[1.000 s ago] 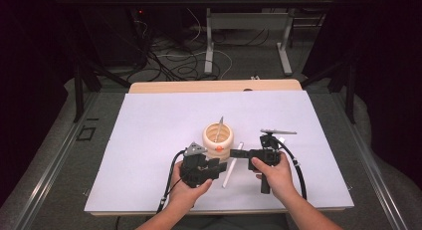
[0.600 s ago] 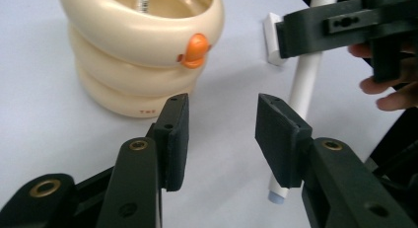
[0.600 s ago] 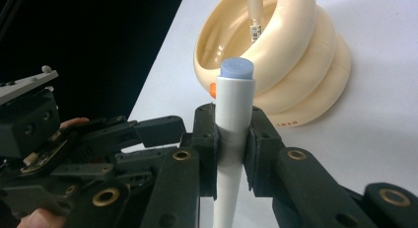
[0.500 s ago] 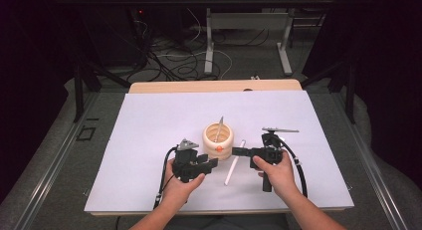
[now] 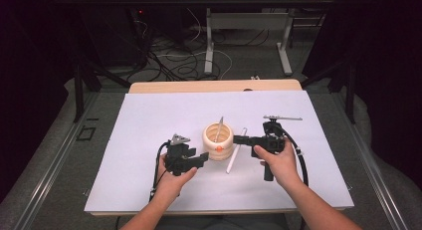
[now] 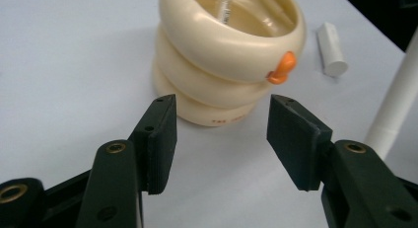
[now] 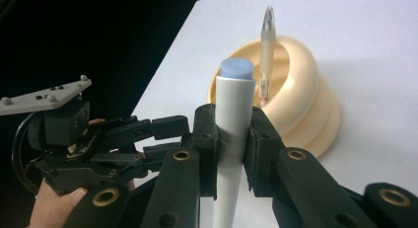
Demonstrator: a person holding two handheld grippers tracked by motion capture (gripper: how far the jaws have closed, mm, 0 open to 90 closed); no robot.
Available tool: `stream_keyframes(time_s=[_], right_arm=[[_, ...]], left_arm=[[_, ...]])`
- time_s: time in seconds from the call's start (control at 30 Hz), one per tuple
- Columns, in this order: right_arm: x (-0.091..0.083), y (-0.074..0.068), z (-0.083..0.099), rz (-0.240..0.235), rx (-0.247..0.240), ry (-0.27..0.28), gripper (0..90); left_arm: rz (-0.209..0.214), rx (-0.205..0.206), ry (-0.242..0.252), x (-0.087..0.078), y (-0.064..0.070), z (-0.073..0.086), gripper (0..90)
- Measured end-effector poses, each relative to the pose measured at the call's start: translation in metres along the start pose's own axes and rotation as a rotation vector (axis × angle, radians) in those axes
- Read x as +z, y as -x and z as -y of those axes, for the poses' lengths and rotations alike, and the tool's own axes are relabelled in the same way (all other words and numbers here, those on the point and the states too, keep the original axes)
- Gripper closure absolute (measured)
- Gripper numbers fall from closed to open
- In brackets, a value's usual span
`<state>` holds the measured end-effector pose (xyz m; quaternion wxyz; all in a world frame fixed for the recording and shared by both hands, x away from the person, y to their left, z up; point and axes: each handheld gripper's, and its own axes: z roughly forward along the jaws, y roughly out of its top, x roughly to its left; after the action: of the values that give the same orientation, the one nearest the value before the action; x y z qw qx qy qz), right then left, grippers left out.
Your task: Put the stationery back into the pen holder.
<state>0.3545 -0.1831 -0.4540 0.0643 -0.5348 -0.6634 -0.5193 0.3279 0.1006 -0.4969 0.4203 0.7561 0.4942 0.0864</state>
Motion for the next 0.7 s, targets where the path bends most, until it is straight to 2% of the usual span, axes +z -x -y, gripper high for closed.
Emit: stream_keyframes(time_s=[0.2, 0.23, 0.4, 0.57, 0.67, 0.7], right_arm=[[0.0, -0.007, -0.012, 0.002, -0.027, 0.007, 78.2], [0.001, -0.009, -0.013, 0.007, -0.019, 0.014, 78.2], [0.0, -0.013, -0.02, 0.004, -0.043, 0.021, 78.2], [-0.001, -0.019, -0.029, 0.016, -0.067, 0.038, 78.2], [0.001, -0.022, -0.033, 0.021, -0.087, 0.05, 78.2], [0.001, -0.023, -0.035, 0.027, -0.077, 0.051, 78.2]], left_arm=[[-0.008, 0.007, -0.011, 0.003, -0.01, -0.003, 36.1], [-0.009, 0.005, -0.014, 0.003, -0.012, -0.003, 34.3], [-0.029, 0.024, 0.008, 0.002, -0.019, -0.004, 31.7], [-0.043, 0.002, 0.026, -0.001, -0.026, -0.006, 29.5], [-0.051, -0.001, 0.018, -0.002, -0.03, -0.007, 28.2], [-0.055, -0.008, 0.011, -0.002, -0.032, -0.007, 27.6]])
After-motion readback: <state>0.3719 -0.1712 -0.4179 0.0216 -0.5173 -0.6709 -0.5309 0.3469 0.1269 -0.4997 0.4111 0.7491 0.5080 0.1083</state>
